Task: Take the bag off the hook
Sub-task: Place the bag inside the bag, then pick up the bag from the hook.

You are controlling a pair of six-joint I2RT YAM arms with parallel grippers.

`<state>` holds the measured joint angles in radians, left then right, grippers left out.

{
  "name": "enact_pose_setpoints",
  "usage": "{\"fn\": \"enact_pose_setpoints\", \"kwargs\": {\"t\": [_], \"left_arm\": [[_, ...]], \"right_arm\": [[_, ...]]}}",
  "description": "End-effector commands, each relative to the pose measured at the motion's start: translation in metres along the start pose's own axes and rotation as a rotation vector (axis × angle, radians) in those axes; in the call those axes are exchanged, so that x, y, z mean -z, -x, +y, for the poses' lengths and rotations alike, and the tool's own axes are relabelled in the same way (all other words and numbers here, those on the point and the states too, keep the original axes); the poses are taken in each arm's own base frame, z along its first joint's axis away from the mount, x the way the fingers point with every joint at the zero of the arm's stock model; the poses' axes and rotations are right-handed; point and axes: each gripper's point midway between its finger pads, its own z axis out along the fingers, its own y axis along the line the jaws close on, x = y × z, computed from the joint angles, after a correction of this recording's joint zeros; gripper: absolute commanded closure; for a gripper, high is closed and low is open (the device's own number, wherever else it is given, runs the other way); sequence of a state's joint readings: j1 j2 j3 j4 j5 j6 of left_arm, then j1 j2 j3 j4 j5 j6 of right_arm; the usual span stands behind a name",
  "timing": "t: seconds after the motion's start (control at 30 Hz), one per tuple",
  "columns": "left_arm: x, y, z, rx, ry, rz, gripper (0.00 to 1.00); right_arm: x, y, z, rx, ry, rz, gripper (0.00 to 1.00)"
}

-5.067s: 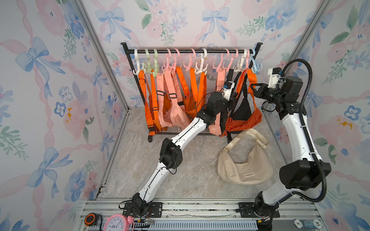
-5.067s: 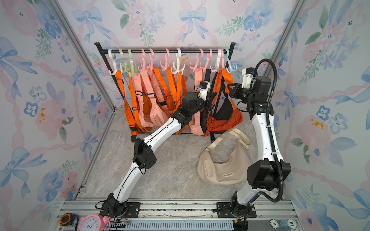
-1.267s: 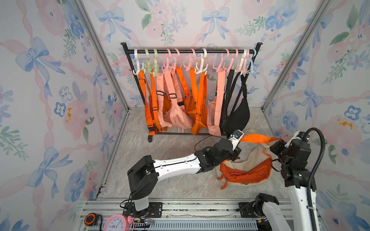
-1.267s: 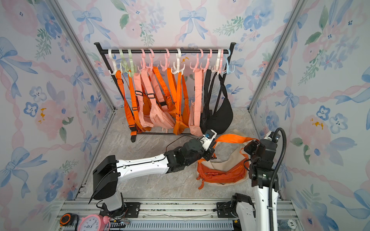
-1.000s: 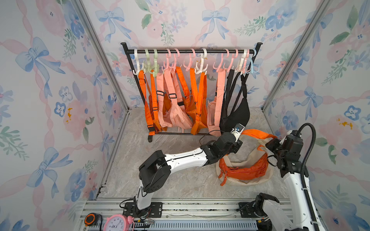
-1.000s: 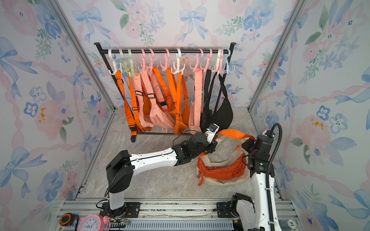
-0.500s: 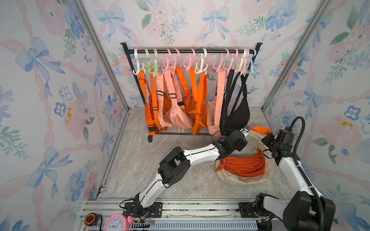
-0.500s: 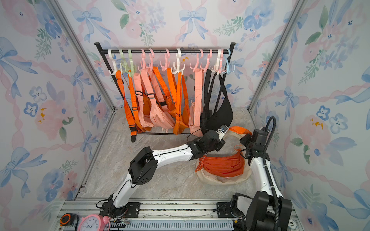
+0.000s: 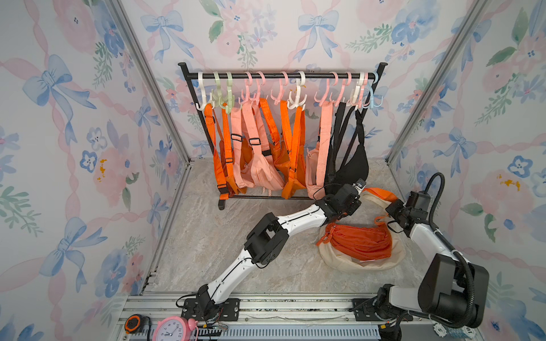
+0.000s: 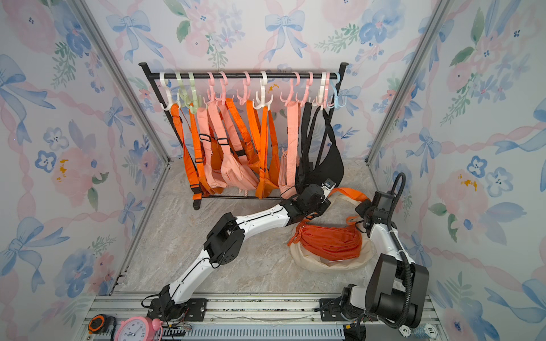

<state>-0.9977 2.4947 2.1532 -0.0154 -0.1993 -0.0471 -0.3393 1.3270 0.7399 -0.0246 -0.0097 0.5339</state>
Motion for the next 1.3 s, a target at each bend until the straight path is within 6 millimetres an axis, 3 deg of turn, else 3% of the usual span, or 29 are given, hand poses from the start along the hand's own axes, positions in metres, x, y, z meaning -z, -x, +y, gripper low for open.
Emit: {"fn": "enact_pose_setpoints", "kwargs": {"t": [0.0, 0.1, 0.23, 0.37, 0.5, 0.9, 1.1, 1.27], "left_arm": [[-0.011, -0.006, 0.007, 0.039, -0.027, 0.025, 0.90], [-0.011, -0.003, 0.011, 0.059, -0.040, 0.020, 0.79], [-0.001, 0.010, 0.012, 0.041, -0.043, 0.009, 0.69], [0.016, 0.033, 0.017, 0.043, -0.039, -0.016, 0.65], [0.043, 0.058, 0.017, 0.061, -0.044, -0.050, 0.63], [0.145, 0.114, 0.006, 0.063, -0.038, -0.200, 0.63], [0.198, 0.123, 0.018, 0.095, -0.013, -0.281, 0.62], [0.223, 0.123, 0.031, 0.113, 0.024, -0.304, 0.60]], "right_arm": [[-0.002, 0.010, 0.004, -0.008, 0.023, -0.022, 0.87], [-0.002, 0.010, 0.001, -0.016, 0.020, -0.022, 0.82], [0.001, 0.013, 0.003, -0.031, 0.035, -0.030, 0.67], [0.009, 0.018, 0.008, -0.034, 0.059, -0.042, 0.46], [0.022, 0.025, 0.017, -0.034, 0.096, -0.070, 0.34], [0.090, 0.051, 0.065, 0.012, 0.263, -0.185, 0.26], [0.138, 0.058, 0.100, 0.082, 0.423, -0.246, 0.23], [0.164, 0.053, 0.126, 0.148, 0.519, -0.253, 0.23]]}}
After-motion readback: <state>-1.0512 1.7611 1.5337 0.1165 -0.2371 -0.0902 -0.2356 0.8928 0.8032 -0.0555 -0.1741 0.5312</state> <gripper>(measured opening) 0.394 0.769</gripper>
